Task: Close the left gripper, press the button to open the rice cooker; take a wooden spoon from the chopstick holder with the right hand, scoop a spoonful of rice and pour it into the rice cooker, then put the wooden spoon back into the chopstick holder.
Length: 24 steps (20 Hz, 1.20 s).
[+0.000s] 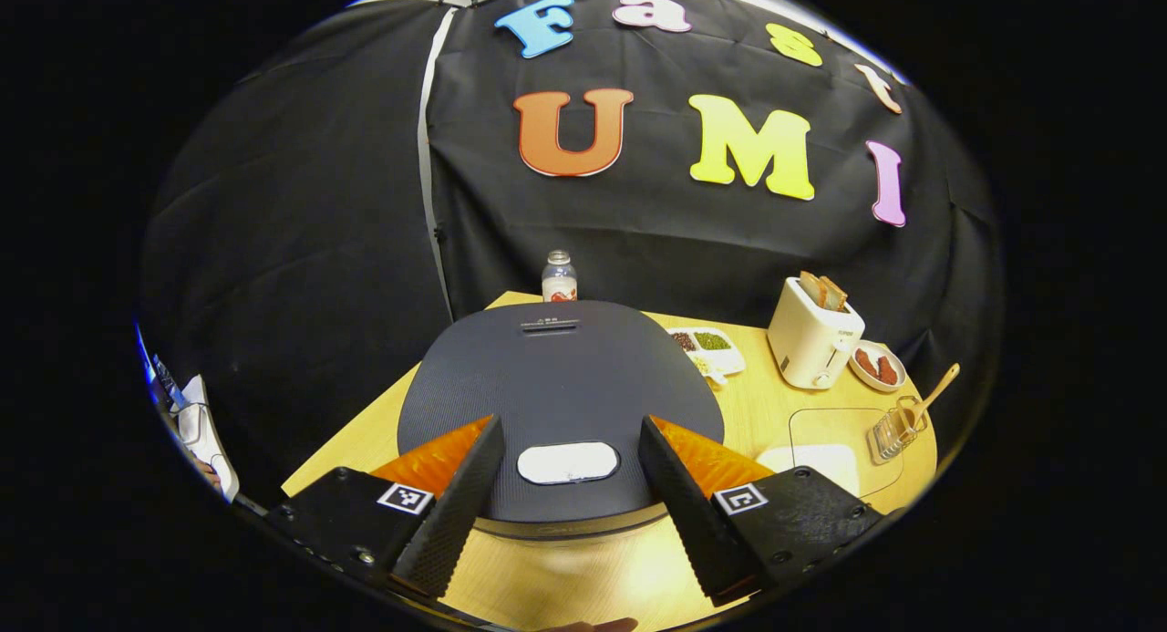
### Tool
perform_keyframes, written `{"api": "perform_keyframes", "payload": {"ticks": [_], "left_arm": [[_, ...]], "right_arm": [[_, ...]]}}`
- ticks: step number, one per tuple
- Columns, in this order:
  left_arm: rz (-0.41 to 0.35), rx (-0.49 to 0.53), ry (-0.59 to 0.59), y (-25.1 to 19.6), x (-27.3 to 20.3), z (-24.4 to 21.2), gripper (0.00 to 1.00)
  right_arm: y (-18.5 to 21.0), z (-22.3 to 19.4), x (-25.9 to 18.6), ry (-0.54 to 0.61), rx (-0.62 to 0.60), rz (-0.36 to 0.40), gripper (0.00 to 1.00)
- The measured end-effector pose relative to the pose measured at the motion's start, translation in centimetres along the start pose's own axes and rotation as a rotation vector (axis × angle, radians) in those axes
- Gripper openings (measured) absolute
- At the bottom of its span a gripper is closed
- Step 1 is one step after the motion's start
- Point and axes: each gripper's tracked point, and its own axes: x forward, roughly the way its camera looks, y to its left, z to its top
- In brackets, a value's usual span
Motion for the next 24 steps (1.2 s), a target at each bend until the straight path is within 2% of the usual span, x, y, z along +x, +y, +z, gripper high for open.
{"api": "perform_keyframes", "payload": {"ticks": [10,18,19,24], "left_arm": [[0.006,-0.004,-0.031,-0.2,-2.1,-1.0,0.96],[0.006,0.003,-0.166,-0.2,-1.8,-1.2,0.98],[0.006,-0.005,-0.154,-0.3,-1.8,-2.0,0.98],[0.001,0.0,-0.248,-0.3,-1.8,-1.5,0.96]], "right_arm": [[2.2,-1.6,-0.1,0.042,-0.027,0.034,0.96],[1.7,-2.7,0.7,0.067,-0.023,0.009,0.96],[1.6,-2.9,0.9,0.073,-0.021,0.01,0.96],[2.6,-3.7,1.4,0.098,-0.029,0.018,0.96]]}}
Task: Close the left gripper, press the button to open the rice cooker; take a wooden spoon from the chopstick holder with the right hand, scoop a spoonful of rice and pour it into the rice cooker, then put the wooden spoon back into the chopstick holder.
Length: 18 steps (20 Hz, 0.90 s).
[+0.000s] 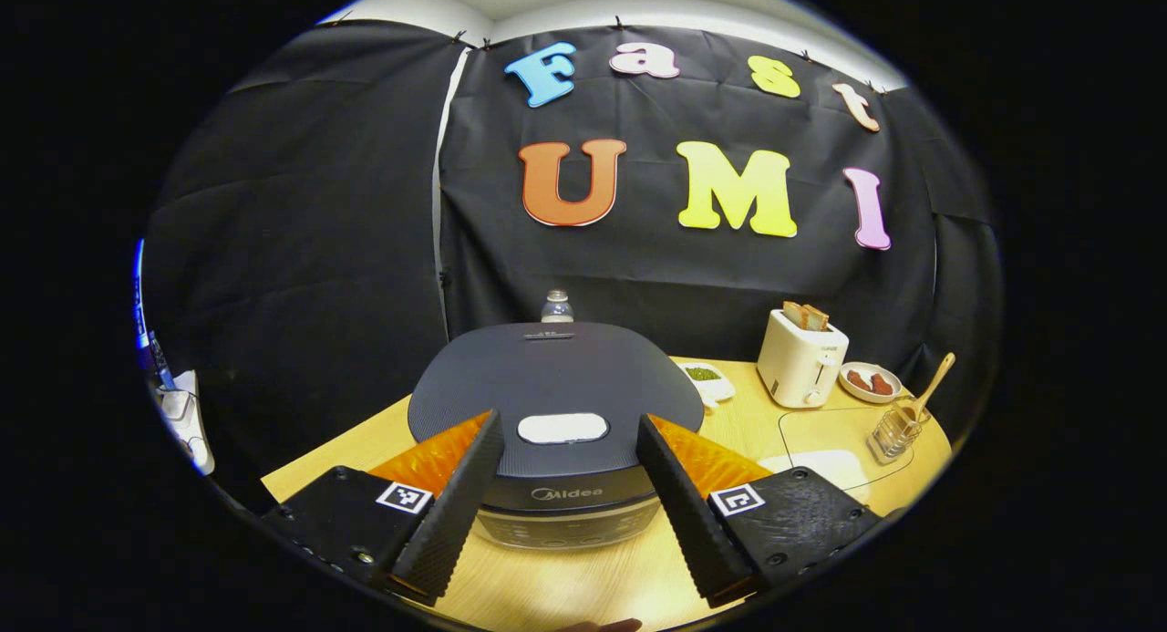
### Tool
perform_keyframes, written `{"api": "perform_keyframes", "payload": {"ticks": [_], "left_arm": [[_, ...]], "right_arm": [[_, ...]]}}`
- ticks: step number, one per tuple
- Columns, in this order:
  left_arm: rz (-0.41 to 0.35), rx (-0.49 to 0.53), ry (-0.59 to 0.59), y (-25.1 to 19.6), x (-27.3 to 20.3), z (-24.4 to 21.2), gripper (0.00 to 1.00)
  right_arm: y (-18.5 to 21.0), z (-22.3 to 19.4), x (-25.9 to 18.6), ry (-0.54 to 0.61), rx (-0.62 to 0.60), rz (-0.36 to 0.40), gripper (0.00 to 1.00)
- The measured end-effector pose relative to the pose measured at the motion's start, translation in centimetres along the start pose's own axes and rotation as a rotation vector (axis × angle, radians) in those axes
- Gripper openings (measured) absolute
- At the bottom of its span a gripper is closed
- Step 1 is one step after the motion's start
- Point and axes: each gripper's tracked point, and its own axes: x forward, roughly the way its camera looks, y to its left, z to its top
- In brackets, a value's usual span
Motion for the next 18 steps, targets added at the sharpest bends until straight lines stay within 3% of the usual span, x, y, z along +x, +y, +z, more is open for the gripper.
{"api": "perform_keyframes", "payload": {"ticks": [7,18], "left_arm": [[-0.016,0.038,0.024,-0.9,-0.9,0.6,0.94],[-0.098,0.031,-0.096,-4.6,-10.0,7.0,0.95]], "right_arm": [[0.8,1.2,-0.2,-0.018,-0.03,-0.015,0.96],[-0.3,3.9,-1.2,-0.036,-0.039,-0.076,0.96]]}}
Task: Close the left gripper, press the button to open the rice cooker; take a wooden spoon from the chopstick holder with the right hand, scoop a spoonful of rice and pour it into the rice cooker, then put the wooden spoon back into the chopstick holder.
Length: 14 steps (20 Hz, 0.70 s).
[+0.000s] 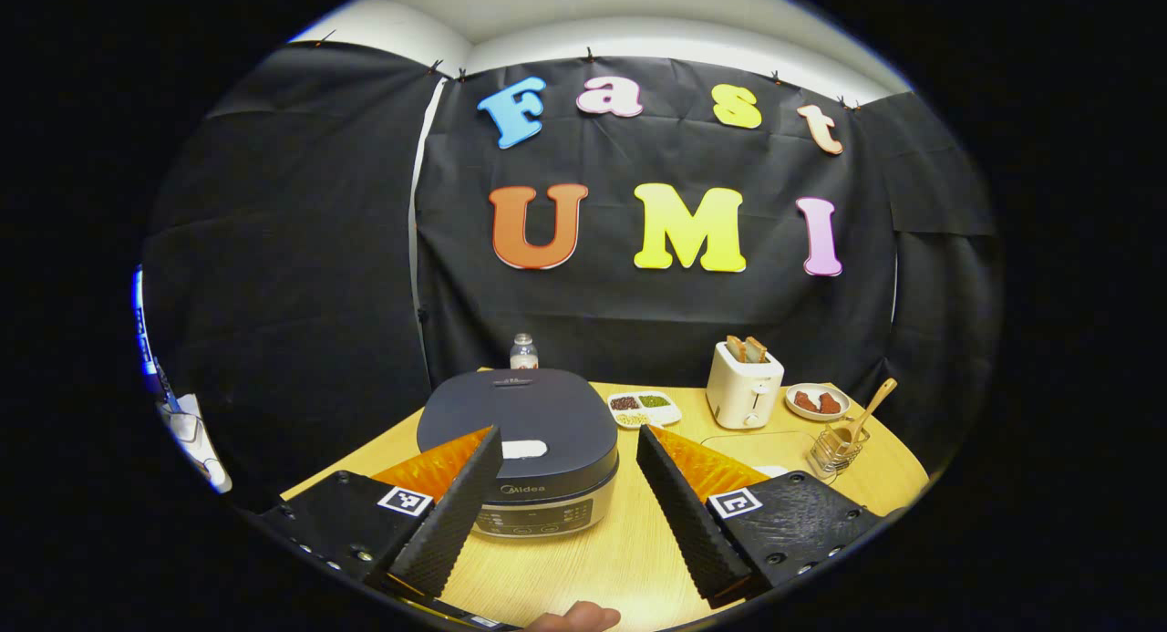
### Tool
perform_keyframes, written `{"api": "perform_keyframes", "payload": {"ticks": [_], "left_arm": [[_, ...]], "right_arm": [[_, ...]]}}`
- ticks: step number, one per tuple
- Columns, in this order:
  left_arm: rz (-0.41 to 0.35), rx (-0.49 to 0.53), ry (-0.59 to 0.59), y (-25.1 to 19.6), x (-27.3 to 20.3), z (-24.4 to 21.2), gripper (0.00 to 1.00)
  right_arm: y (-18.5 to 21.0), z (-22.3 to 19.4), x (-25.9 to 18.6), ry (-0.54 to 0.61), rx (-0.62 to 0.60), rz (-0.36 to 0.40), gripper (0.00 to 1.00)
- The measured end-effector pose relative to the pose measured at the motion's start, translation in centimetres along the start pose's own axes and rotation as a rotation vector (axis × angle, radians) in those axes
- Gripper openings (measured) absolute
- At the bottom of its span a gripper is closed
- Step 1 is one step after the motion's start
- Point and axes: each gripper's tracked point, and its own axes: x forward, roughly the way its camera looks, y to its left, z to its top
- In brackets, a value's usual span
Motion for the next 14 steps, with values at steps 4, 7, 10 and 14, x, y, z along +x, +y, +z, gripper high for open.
{"api": "perform_keyframes", "payload": {"ticks": [4,7,10,14], "left_arm": [[-0.033,0.004,-0.04,-2.3,-4.0,1.7,0.95],[-0.06,0.011,-0.06,-3.3,-6.4,2.2,0.95],[-0.089,0.01,-0.081,-4.1,-8.5,2.2,0.94],[-0.119,-0.007,-0.098,-5.1,-10.7,1.7,0.95]], "right_arm": [[-0.8,0.9,-0.6,-0.005,-0.002,-0.01,0.96],[-2.7,1.7,-0.9,-0.011,-0.021,-0.049,0.96],[-3.9,2.6,-1.4,-0.023,-0.004,-0.076,0.96],[-4.6,2.8,-2.0,-0.027,-0.001,-0.089,1.0]]}}
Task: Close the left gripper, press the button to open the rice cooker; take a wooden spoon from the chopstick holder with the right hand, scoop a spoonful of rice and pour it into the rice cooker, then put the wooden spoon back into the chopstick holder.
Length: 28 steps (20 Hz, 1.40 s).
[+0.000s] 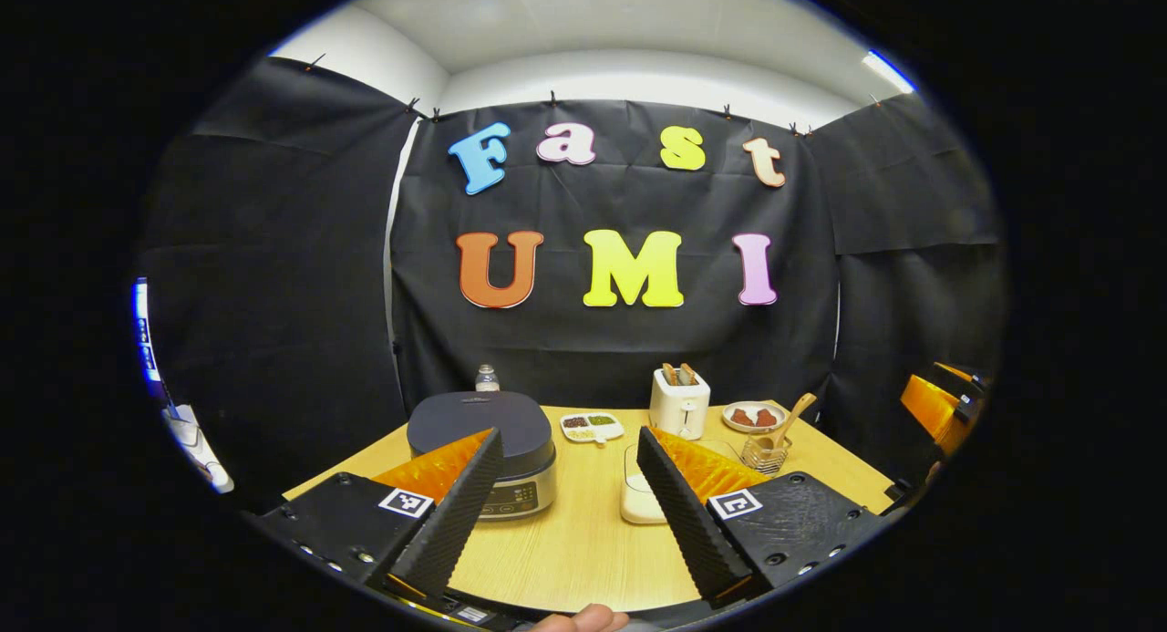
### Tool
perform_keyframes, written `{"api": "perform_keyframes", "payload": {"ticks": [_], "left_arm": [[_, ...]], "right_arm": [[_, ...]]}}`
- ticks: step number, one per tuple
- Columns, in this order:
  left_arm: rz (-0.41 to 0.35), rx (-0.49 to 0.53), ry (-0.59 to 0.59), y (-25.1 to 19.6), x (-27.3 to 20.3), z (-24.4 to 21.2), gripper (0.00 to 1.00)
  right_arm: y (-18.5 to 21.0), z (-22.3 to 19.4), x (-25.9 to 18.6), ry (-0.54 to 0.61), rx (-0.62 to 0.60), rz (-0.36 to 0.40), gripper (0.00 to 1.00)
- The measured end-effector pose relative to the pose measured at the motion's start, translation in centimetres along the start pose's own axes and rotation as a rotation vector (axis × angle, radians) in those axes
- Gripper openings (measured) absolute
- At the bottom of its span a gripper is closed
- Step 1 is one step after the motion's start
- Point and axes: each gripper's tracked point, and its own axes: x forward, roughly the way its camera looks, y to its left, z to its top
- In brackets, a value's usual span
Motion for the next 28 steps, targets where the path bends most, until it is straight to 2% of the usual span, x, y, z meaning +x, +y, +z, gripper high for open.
{"api": "perform_keyframes", "payload": {"ticks": [1,3,8,9,10,14,21,28], "left_arm": [[-0.012,-0.01,0.003,-0.4,-0.4,-0.3,0.95],[-0.059,-0.04,0.019,-1.8,-1.4,-1.2,0.95],[-0.067,-0.073,0.005,-1.6,-2.6,-1.3,0.95],[-0.073,-0.084,0.009,-1.7,-2.8,-1.4,0.89],[-0.08,-0.098,0.014,-1.7,-2.9,-1.5,0.95],[-0.096,-0.116,-0.011,-1.3,-3.5,-1.0,0.95],[-0.131,-0.064,-0.017,-2.1,-4.2,-1.0,0.95],[-0.142,-0.057,-0.02,-2.4,-4.4,-1.0,0.95]], "right_arm": [[0.0,0.0,-0.1,0.001,-0.003,0.002,0.96],[-0.2,-0.1,0.0,0.006,-0.005,0.003,0.96],[-0.7,-0.5,0.1,0.025,0.005,-0.007,0.96],[-0.7,-0.6,-0.1,0.027,0.008,-0.005,0.96],[-0.5,-0.7,-0.2,0.029,0.009,-0.002,0.96],[-0.4,-0.9,-0.5,0.032,0.022,0.002,0.96],[0.3,-1.7,-0.6,0.054,0.022,0.014,0.96],[0.5,-1.5,-0.9,0.049,0.013,0.023,0.96]]}}
